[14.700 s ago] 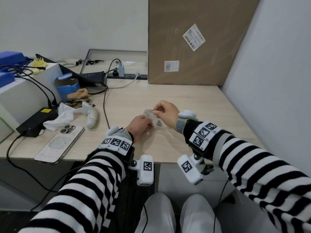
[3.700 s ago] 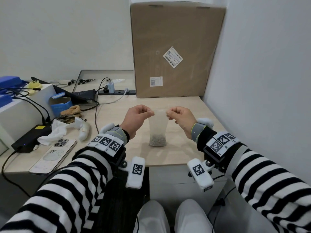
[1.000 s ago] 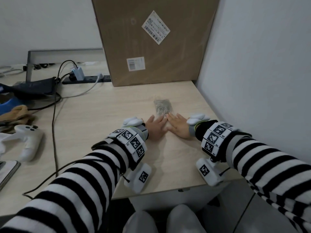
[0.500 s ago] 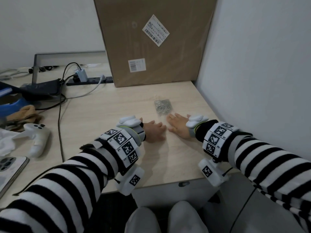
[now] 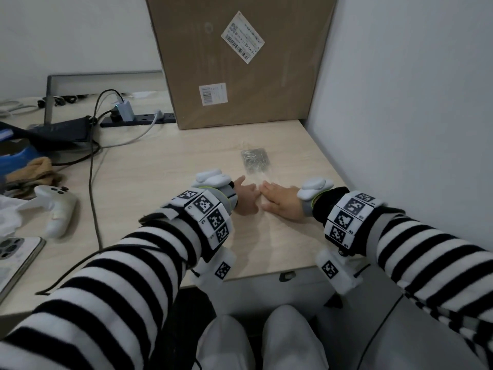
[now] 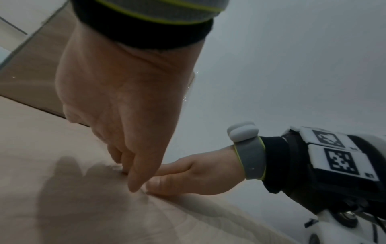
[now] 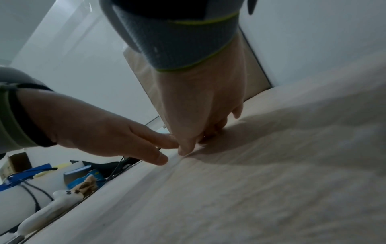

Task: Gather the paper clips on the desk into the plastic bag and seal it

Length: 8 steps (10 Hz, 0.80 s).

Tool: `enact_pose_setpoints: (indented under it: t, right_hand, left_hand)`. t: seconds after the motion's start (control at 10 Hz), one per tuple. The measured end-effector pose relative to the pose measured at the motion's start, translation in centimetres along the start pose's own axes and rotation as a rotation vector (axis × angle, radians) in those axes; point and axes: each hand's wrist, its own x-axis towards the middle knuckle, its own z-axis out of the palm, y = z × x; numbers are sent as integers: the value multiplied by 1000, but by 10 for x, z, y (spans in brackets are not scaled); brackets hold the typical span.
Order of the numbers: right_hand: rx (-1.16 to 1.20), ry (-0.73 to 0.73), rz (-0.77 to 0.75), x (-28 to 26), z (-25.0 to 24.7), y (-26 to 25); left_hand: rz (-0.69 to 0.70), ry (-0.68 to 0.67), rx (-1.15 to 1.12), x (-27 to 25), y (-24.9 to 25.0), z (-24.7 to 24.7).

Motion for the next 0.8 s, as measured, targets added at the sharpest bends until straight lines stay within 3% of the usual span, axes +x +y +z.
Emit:
enact_pose_setpoints:
  t: [0.2, 0.3, 0.4, 0.6, 0.7, 0.8]
  right_hand:
    - [12, -13, 77, -14, -2, 11]
    - [26, -11, 89, -15, 0, 13]
    - [49, 1, 108, -11, -1, 11]
    - [92, 27, 147, -12, -1, 6]
    - [50, 63, 88, -15, -5, 5]
    - [80, 241, 108, -14, -22, 7]
  left_hand:
    - [26, -85, -72, -4, -9, 10]
    - [39, -46, -42, -3, -8, 9]
    - [32, -108, 27, 6, -6, 11]
    - [-23, -41, -138, 4, -5, 22]
    - [-57, 43, -296, 0, -3, 26]
    - [-74, 129, -511, -14, -10, 15]
